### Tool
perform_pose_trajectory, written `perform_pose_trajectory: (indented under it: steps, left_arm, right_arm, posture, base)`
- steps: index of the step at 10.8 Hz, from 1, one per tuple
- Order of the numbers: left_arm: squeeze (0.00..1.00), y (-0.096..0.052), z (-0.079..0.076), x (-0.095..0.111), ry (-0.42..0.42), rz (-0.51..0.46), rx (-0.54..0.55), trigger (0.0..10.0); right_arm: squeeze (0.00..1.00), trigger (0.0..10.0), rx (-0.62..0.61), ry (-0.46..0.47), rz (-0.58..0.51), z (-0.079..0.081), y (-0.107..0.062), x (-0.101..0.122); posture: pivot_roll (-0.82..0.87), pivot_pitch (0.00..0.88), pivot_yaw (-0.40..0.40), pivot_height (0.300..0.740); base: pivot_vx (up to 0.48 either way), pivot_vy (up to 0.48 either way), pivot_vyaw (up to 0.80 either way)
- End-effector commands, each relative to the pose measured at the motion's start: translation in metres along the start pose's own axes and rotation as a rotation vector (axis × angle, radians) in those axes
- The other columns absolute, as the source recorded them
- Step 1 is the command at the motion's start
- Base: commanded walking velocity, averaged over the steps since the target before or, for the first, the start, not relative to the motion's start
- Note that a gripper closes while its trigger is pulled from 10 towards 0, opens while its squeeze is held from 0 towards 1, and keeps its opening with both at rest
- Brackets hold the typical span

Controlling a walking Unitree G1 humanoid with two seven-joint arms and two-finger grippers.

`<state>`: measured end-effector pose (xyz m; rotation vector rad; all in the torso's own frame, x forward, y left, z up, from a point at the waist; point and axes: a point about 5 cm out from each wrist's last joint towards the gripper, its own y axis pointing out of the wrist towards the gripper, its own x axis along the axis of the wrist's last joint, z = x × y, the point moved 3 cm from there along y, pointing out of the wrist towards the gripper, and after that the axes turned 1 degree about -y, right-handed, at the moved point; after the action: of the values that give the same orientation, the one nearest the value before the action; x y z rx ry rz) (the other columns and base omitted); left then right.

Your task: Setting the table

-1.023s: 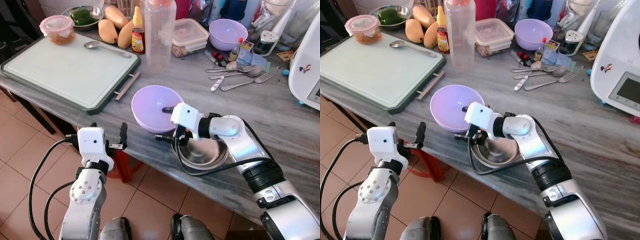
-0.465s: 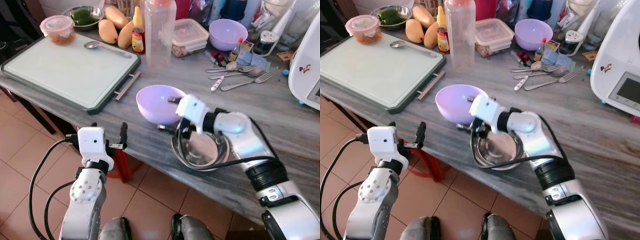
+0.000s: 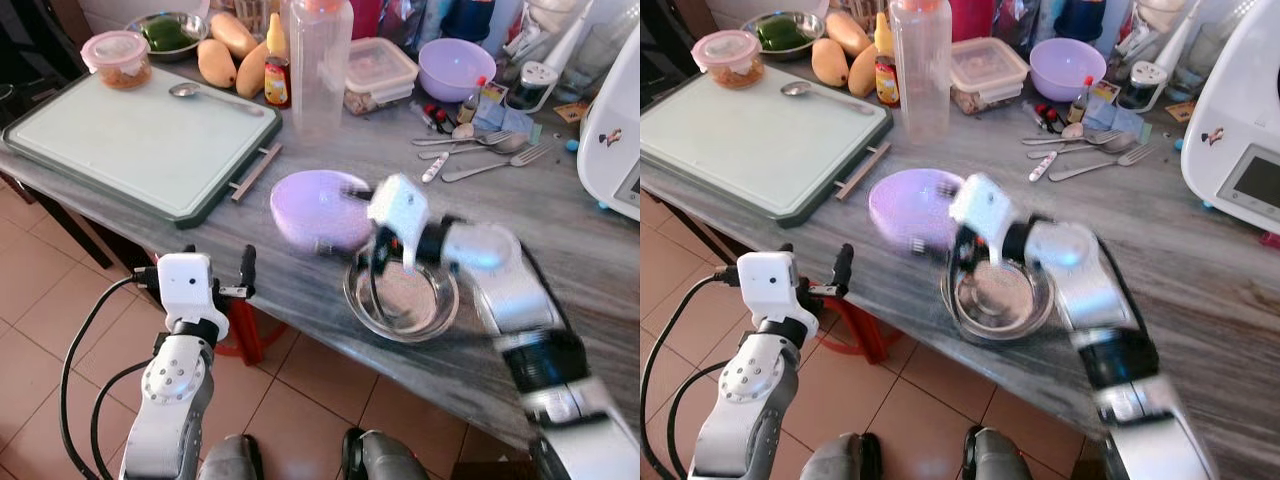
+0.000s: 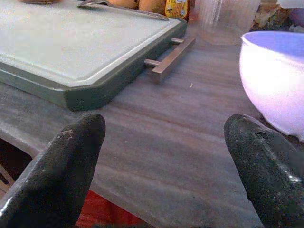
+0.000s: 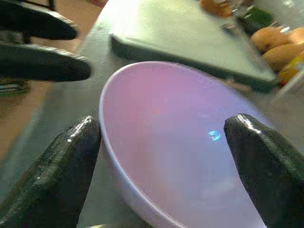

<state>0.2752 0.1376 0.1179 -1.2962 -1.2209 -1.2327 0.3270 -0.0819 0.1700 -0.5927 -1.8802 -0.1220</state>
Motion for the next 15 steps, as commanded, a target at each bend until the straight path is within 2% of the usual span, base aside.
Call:
perform_pose_trajectory:
  steps: [1, 2, 3, 5, 7, 8, 10, 11, 12, 14, 15]
  left_arm:
    - [0.0, 0.0, -0.001, -0.003, 0.0, 0.013, -0.011, 10.0]
    - [0.0, 0.0, 0.0, -0.003, 0.001, 0.013, -0.01, 10.0]
    - [0.0, 0.0, 0.0, -0.003, 0.002, 0.012, -0.01, 10.0]
    - [0.0, -0.001, 0.001, -0.002, 0.002, 0.01, -0.009, 10.0]
    - [0.0, 0.0, 0.001, 0.0, -0.005, 0.0, -0.014, 10.0]
    - [0.0, 0.001, 0.001, 0.0, -0.008, -0.001, -0.017, 10.0]
    - [0.0, 0.002, -0.002, 0.005, -0.037, -0.013, -0.04, 10.0]
    - [0.0, 0.002, -0.004, 0.008, -0.047, -0.017, -0.052, 10.0]
    - [0.0, 0.0, -0.006, 0.013, -0.035, -0.033, -0.086, 10.0]
    - [0.0, -0.006, -0.011, 0.006, -0.02, 0.003, -0.17, 10.0]
    - [0.0, -0.009, -0.016, 0.002, -0.03, 0.028, -0.217, 10.0]
  right_arm:
    - [1.0, 10.0, 0.063, 0.007, -0.023, 0.009, 0.0, 0.007]
    - [1.0, 10.0, 0.073, 0.027, -0.033, 0.011, -0.001, 0.009]
    - [1.0, 10.0, 0.036, 0.038, -0.048, 0.005, -0.004, 0.012]
    - [1.0, 10.0, -0.138, 0.062, -0.117, -0.009, -0.008, 0.021]
    - [1.0, 10.0, -0.39, 0.063, -0.205, -0.023, -0.015, 0.031]
    - [1.0, 10.0, -0.507, 0.056, -0.208, -0.029, -0.02, 0.031]
    - [1.0, 10.0, -0.8, 0.031, -0.213, -0.036, -0.043, 0.034]
    - [1.0, 10.0, -0.874, 0.004, -0.167, -0.032, -0.056, 0.026]
    - [1.0, 10.0, -0.935, 0.002, -0.081, -0.02, -0.069, 0.008]
    - [0.88, 10.0, -0.954, 0.126, 0.033, -0.002, -0.07, -0.018]
    - [0.83, 10.0, -0.947, 0.15, 0.044, 0.002, -0.068, -0.022]
  posture:
    - [0.01, 0.155, -0.02, 0.74]
    - [0.01, 0.155, -0.019, 0.74]
    - [0.01, 0.154, -0.021, 0.74]
    - [0.0, 0.152, -0.022, 0.74]
    - [0.0, 0.152, -0.018, 0.74]
    - [0.0, 0.152, -0.018, 0.74]
    - [-0.01, 0.157, -0.019, 0.74]
    - [-0.01, 0.158, -0.02, 0.74]
    - [-0.02, 0.162, -0.017, 0.74]
    - [-0.02, 0.166, -0.013, 0.74]
    - [-0.02, 0.165, -0.013, 0.74]
  base:
    - [0.0, 0.0, 0.0]
    - [0.0, 0.0, 0.0]
    - [0.0, 0.0, 0.0]
    - [0.0, 0.0, 0.0]
    - [0.0, 0.0, 0.0]
    - [0.0, 0.0, 0.0]
    - [0.0, 0.0, 0.0]
    - [0.0, 0.0, 0.0]
    - [0.0, 0.0, 0.0]
    - [0.0, 0.0, 0.0]
    - [0.0, 0.0, 0.0]
